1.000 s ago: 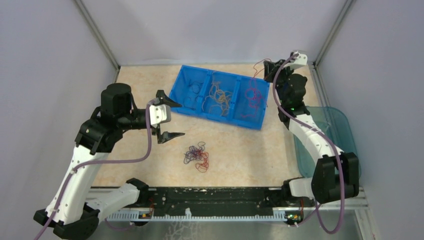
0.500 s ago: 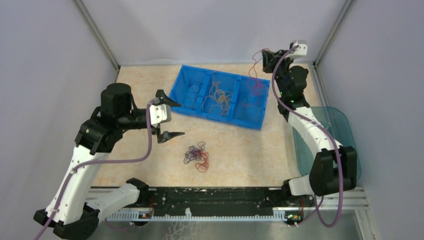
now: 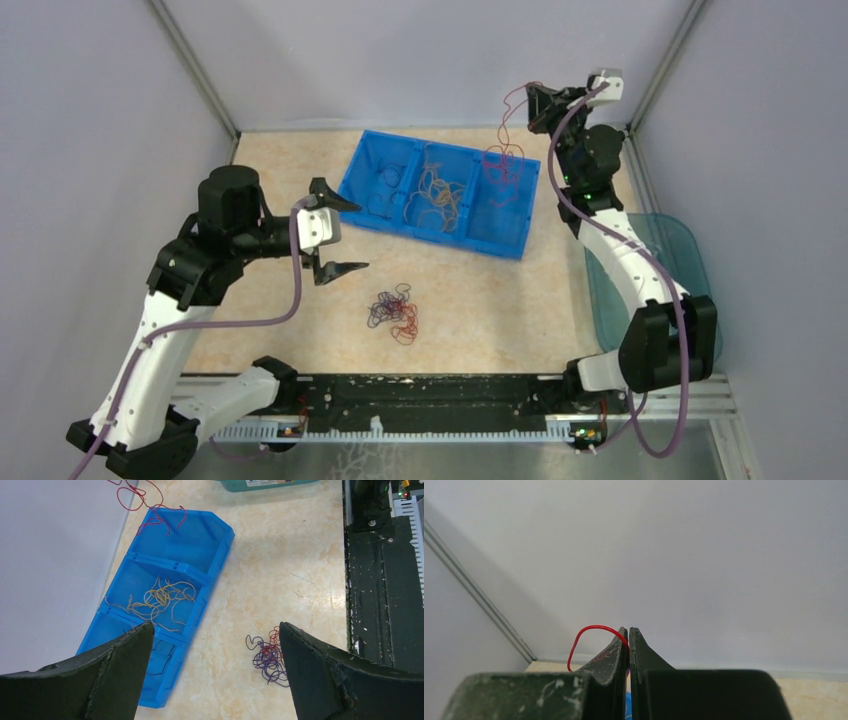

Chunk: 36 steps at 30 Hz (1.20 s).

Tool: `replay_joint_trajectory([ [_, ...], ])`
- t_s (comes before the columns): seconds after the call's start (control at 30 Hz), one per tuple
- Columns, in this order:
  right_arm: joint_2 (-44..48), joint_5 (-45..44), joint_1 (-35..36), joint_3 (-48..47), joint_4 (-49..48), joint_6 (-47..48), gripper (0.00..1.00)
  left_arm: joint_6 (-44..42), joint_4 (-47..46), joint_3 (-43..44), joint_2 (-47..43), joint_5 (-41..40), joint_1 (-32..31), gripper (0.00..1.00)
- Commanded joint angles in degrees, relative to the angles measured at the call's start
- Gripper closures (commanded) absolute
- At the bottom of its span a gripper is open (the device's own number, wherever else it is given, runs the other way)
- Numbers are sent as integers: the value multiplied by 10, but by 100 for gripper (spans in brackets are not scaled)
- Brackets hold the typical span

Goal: Untangle the cables

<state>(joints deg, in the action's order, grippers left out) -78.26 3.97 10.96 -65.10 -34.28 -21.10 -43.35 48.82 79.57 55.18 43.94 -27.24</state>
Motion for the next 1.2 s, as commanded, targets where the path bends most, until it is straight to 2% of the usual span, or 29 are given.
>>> replay_joint_trajectory([
  [0.0,-14,-3,-4,18,-23,-1,100,-3,-11,17,-5,1,-2,0],
  [0.27,-57,-16,-3,59,-12,23,100,-3,-12,19,-3,2,-2,0],
  [0.37,-70,-23,-3,63,11,33,92,-4,-12,19,-3,3,-2,0],
  [0.43,-76,-29,-3,61,30,38,82,-3,-12,19,-3,4,-2,0],
  [0.53,-79,-42,-3,43,82,46,53,-3,-12,18,-3,3,-2,0],
  [0.6,-75,-53,-1,33,111,51,40,-3,-11,17,-4,2,-2,0],
  [0.7,-66,-87,11,4,185,67,27,0,-8,11,-4,-8,-2,0],
  [0.83,-42,-132,32,0,243,82,21,5,-6,-8,-1,-33,-2,0],
  [0.87,-31,-127,35,9,240,75,15,10,-8,-12,1,-37,-1,0],
  [0.9,-12,-122,37,25,229,66,3,14,-11,-16,2,-38,-1,0],
  [0.97,15,-103,38,59,193,21,1,16,-15,-25,3,-41,-1,0],
  [1.03,38,-78,28,88,168,-77,1,17,-18,-38,4,-45,-1,0],
  [1.1,48,47,13,123,89,-101,1,14,-21,-55,3,-48,0,0],
  [1.17,48,127,32,143,56,-102,1,11,-24,-70,1,-51,-1,0],
])
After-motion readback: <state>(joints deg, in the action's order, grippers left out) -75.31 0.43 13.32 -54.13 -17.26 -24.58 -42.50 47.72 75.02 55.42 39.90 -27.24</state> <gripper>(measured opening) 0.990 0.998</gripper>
